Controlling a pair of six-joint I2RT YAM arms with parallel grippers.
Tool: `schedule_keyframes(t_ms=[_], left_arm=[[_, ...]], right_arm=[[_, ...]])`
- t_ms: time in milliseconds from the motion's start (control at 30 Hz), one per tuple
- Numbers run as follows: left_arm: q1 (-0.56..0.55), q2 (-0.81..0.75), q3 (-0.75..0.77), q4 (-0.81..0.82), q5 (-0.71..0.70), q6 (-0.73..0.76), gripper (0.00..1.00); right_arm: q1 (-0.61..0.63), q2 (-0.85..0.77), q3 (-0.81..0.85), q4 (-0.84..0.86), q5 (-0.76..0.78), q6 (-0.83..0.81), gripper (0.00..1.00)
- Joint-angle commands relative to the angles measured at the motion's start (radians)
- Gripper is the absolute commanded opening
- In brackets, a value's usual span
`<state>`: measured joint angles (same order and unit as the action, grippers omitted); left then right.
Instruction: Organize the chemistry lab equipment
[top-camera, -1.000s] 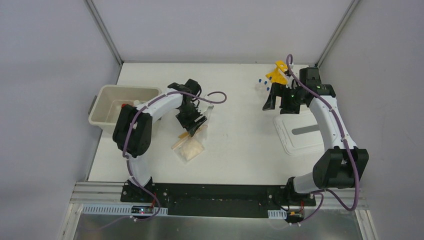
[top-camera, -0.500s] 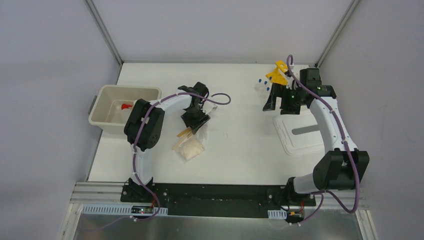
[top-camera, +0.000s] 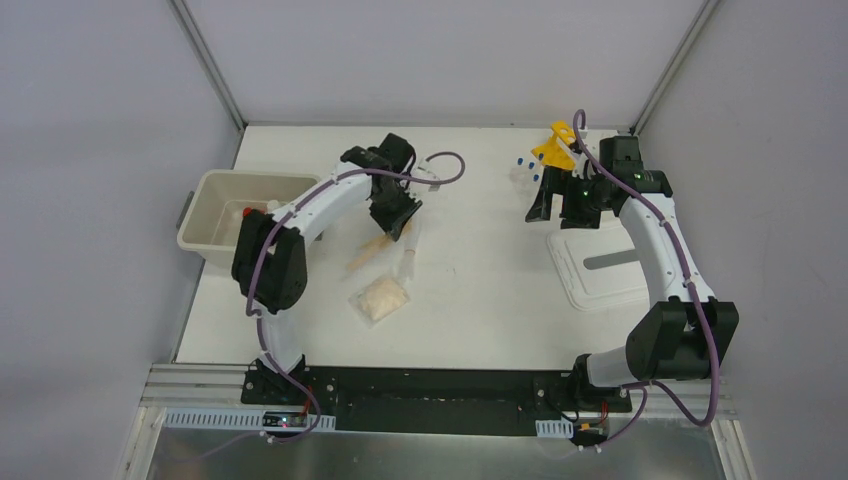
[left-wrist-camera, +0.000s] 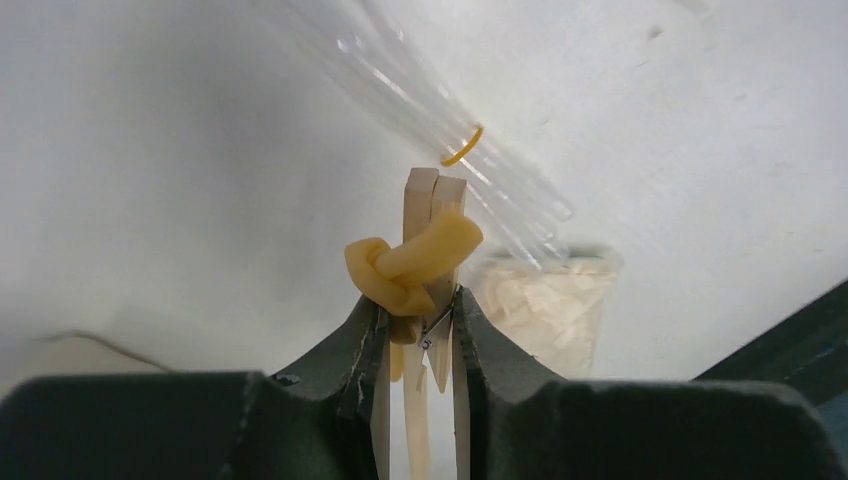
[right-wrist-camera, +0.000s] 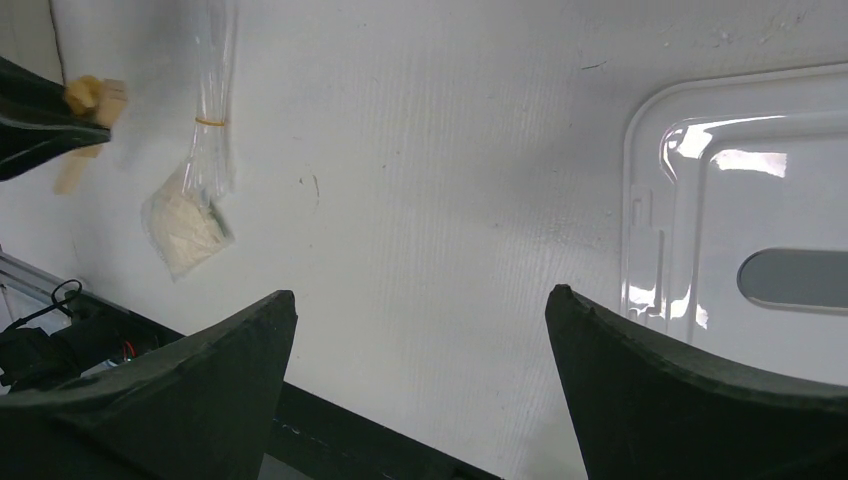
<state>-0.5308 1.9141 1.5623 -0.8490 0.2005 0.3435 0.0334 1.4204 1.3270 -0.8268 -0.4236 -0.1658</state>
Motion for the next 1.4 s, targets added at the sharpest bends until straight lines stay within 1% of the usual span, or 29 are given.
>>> schedule_keyframes(t_ms=[0,67,167,233,300,433,500,567,733,833,900,967,1100,1133,1200,1267,1333,1367], left_arm=[[0.006,-0.173,0.189,-0.16,0.148,0.028,0.0],[0.041,-0.219,0.233,-0.229,0.199,0.092,0.0],[0.181,-0.291,0.271,-0.303,0.274,0.238,0.0],[0.299,-0.31,0.309,-0.376,0.311,0.391,0.0],[0.418,-0.312,0.349,-0.444,0.334,0.574,0.0],[0.62,-0.308,0.361,-0.468,0.377,0.905,0.0],[0.671,-0.29,0.337,-0.471,0.385,1.028,0.0],[0.698,-0.27,0.285,-0.475,0.373,1.123,0.0],[0.731,-0.237,0.123,-0.428,0.289,1.261,0.01],[0.742,-0.214,0.073,-0.399,0.274,1.284,0.05],[0.74,-0.194,0.074,-0.39,0.278,1.257,0.13],[0.735,-0.174,0.099,-0.389,0.283,1.199,0.28],[0.724,-0.185,0.167,-0.388,0.306,1.066,0.71],[0.717,-0.197,0.184,-0.388,0.307,1.032,0.76],[0.695,-0.225,0.216,-0.387,0.31,0.957,0.8],[0.657,-0.251,0.262,-0.387,0.322,0.86,0.81],[0.58,-0.259,0.305,-0.384,0.297,0.723,0.79],[0.5,-0.253,0.326,-0.378,0.268,0.629,0.76]], right_arm=[[0.006,-0.004,0.019,0.0,-0.013,-0.003,0.99],[0.006,0.003,0.025,0.003,-0.017,0.001,0.99],[0.008,0.013,0.034,0.005,-0.023,0.008,0.99],[0.011,0.021,0.037,0.006,-0.027,0.011,0.99],[0.015,0.026,0.04,0.008,-0.028,0.014,0.99],[0.025,0.042,0.045,0.012,-0.033,0.02,0.99],[0.032,0.049,0.047,0.015,-0.035,0.024,0.99],[0.038,0.056,0.055,0.014,-0.034,0.023,0.99],[0.042,0.062,0.08,0.002,-0.022,0.013,0.99],[0.043,0.06,0.082,-0.007,-0.021,0.007,0.99],[0.044,0.056,0.079,-0.01,-0.02,0.005,0.99],[0.046,0.053,0.075,-0.013,-0.02,0.003,0.99],[0.046,0.043,0.069,-0.011,-0.017,0.002,0.99],[0.046,0.041,0.066,-0.01,-0.018,0.002,0.99],[0.046,0.037,0.06,-0.004,-0.017,0.003,0.99],[0.047,0.034,0.054,-0.002,-0.017,0.006,0.99],[0.047,0.029,0.045,0.002,-0.015,0.007,0.99],[0.047,0.026,0.04,0.005,-0.014,0.008,0.99]])
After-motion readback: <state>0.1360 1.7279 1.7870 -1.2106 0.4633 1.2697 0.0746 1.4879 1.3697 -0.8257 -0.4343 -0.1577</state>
